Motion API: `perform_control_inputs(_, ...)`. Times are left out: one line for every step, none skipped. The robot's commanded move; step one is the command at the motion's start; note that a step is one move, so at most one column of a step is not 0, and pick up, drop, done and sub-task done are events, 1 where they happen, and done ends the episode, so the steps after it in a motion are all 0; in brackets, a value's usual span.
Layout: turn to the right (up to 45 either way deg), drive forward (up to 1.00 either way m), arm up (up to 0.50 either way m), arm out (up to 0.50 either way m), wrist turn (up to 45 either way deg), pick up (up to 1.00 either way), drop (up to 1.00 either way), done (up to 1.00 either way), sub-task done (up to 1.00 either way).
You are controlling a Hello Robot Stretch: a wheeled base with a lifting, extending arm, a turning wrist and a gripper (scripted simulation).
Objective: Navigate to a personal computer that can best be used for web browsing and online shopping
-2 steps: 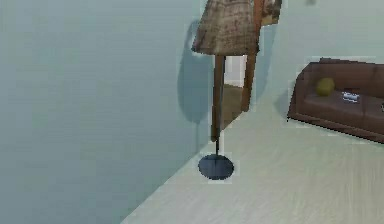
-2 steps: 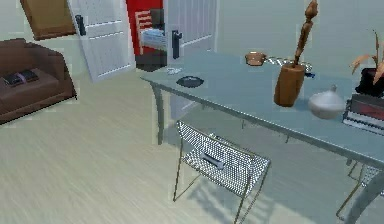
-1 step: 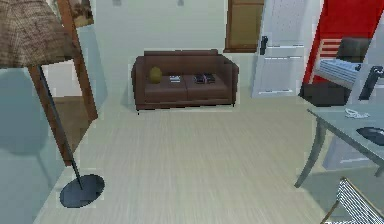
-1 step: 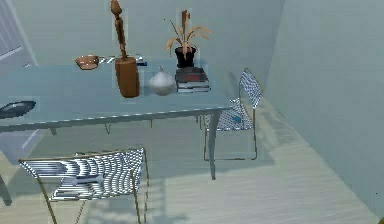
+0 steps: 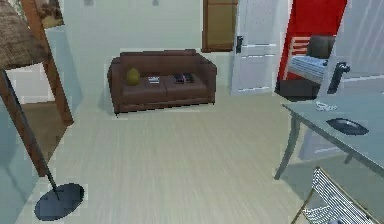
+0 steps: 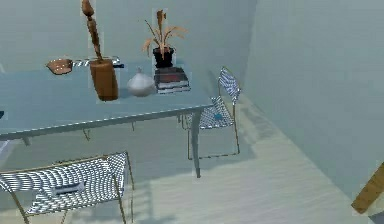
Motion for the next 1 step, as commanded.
perform_control_inputs(0.0,0.95,0.00,0.00,0.0,0.00,0.00,0.00,0.00)
